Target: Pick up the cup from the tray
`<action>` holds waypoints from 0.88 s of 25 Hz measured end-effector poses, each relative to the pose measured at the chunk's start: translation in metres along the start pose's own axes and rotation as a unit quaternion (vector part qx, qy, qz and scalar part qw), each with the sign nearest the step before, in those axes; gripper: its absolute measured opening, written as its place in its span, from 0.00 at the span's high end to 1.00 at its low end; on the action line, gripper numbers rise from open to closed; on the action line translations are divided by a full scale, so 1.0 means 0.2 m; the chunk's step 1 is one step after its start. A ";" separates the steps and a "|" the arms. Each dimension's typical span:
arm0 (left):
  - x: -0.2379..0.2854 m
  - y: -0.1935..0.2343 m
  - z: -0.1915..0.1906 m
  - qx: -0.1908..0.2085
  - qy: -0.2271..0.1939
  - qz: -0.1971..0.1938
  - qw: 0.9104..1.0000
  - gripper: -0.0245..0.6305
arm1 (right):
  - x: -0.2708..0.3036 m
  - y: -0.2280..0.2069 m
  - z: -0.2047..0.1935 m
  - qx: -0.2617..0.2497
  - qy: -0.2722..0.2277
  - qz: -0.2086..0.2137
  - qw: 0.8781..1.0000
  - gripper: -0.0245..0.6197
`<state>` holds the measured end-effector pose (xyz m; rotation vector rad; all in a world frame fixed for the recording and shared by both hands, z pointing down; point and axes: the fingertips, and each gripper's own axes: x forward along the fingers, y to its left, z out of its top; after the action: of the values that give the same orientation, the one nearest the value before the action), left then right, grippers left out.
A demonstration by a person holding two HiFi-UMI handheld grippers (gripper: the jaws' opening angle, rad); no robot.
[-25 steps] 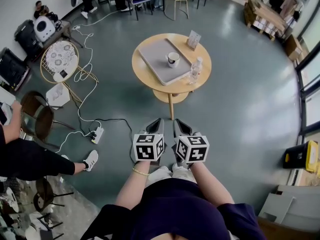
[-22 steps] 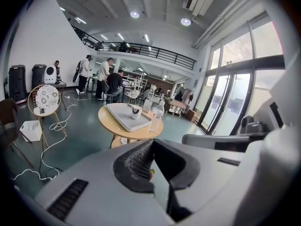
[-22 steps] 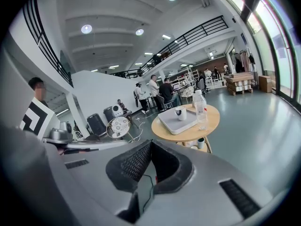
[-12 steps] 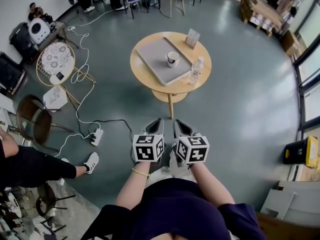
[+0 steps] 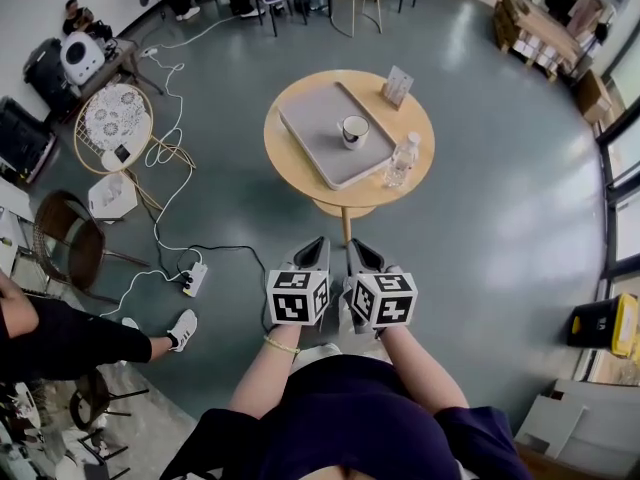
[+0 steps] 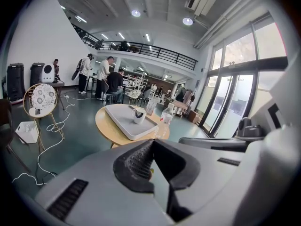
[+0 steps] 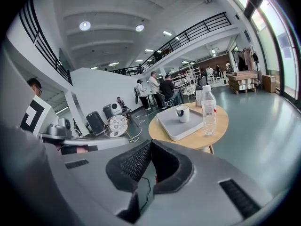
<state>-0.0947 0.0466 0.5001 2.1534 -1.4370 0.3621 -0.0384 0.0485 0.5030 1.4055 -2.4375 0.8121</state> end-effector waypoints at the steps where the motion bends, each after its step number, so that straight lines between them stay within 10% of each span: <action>1: 0.04 0.01 0.02 0.002 -0.001 0.001 1.000 0.95 | 0.03 -0.02 0.03 -0.003 -0.001 0.001 1.000 0.95; 22: 0.84 0.16 0.43 -0.012 0.014 0.039 0.999 0.95 | 0.58 -0.56 0.50 -0.030 0.019 0.017 0.999 0.95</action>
<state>-0.0626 -0.1413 0.5202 2.0692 -1.5044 0.4007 0.0045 -0.1361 0.5113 1.3181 -2.4428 0.7582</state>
